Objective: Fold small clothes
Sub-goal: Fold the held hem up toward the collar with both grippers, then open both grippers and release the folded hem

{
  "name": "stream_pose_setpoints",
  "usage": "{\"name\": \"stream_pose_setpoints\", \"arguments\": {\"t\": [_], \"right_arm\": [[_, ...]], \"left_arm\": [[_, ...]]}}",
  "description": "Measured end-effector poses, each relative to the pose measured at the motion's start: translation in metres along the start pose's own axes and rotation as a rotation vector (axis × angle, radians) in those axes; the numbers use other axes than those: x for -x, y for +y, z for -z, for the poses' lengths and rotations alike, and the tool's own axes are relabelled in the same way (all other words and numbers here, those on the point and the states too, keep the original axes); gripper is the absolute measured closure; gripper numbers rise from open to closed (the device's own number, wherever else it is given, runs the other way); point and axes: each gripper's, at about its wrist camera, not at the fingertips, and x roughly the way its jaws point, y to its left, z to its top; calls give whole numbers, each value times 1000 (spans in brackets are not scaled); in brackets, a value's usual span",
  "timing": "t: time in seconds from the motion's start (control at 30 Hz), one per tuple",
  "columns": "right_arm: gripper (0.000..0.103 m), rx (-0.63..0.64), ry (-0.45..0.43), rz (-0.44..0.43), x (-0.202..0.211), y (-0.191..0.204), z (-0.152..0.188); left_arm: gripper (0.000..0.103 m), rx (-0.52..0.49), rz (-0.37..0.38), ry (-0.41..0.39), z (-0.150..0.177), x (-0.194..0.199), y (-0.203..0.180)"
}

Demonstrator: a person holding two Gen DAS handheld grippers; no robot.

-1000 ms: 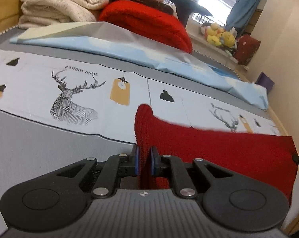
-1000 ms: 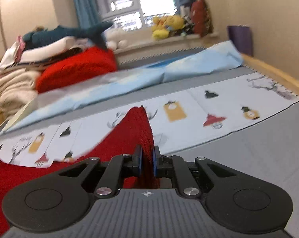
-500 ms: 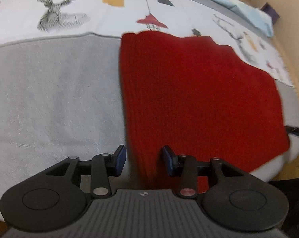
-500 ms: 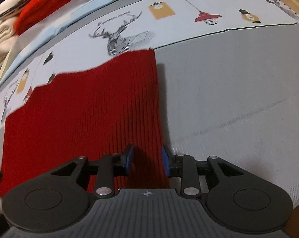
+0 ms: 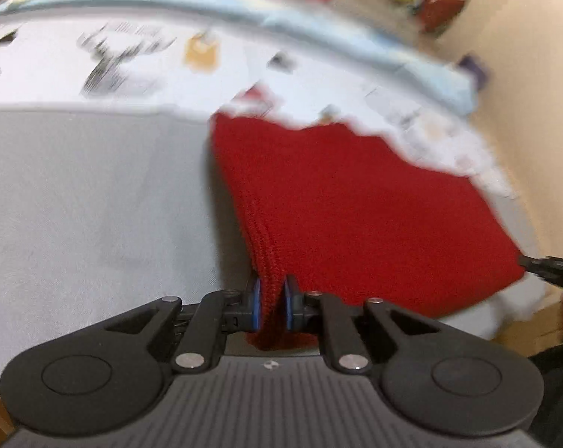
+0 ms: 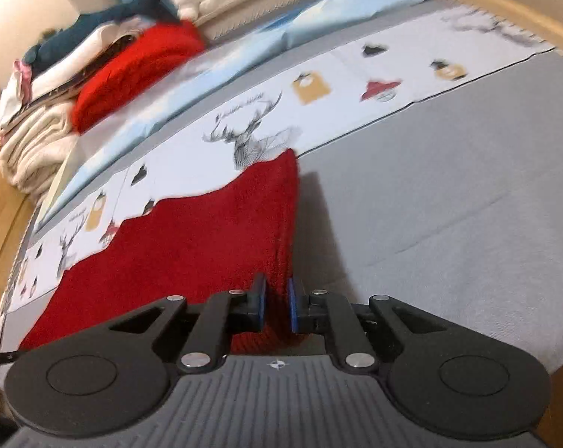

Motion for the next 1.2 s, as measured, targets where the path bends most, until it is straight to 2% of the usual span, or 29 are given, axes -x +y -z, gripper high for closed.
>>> {"name": "stream_pose_setpoints", "arguments": {"t": [0.07, 0.13, 0.2, 0.27, 0.3, 0.37, 0.4, 0.47, 0.53, 0.6, 0.63, 0.67, 0.83, 0.97, 1.13, 1.2], "right_arm": [[91, -10, 93, 80, -18, -5, 12], [90, 4, 192, 124, -41, -6, 22], [89, 66, 172, 161, -42, 2, 23], [88, 116, 97, 179, -33, 12, 21], [85, 136, 52, 192, -26, 17, 21], [69, 159, -8, 181, -18, 25, 22], [69, 161, -13, 158, -15, 25, 25], [69, 163, 21, 113, -21, 23, 26], [69, 173, 93, 101, -37, 22, 31], [69, 209, 186, 168, -58, 21, 37], [68, 234, 225, 224, -67, 21, 39], [68, 235, 243, 242, -72, 20, 40], [68, 192, 168, 205, -59, 27, 33], [68, 223, 232, 257, -74, 26, 38], [68, 259, 112, 236, -55, 42, 35], [67, 266, 119, 241, -56, 42, 37]], "left_arm": [[88, -8, -86, 46, 3, -16, -4], [86, -51, -117, 10, 2, -14, -15], [85, -103, -149, -54, 3, -3, -24], [85, -111, -145, -101, 7, 8, -29], [84, -108, -128, -107, 10, 10, -30], [84, -132, -93, -90, 14, 8, -35], [84, -156, -83, -68, 16, 4, -38], [84, -205, -92, 12, 20, -13, -44], [85, -236, -148, 106, 27, -31, -44], [85, -245, -160, 123, 29, -34, -45], [84, -244, -155, 113, 28, -31, -47], [84, -236, -147, 98, 27, -27, -47], [83, -209, -136, 74, 26, -24, -45], [83, -206, -151, 85, 23, -24, -42], [82, -201, -145, 77, 22, -23, -41], [82, -199, -146, 81, 22, -25, -40]]}}
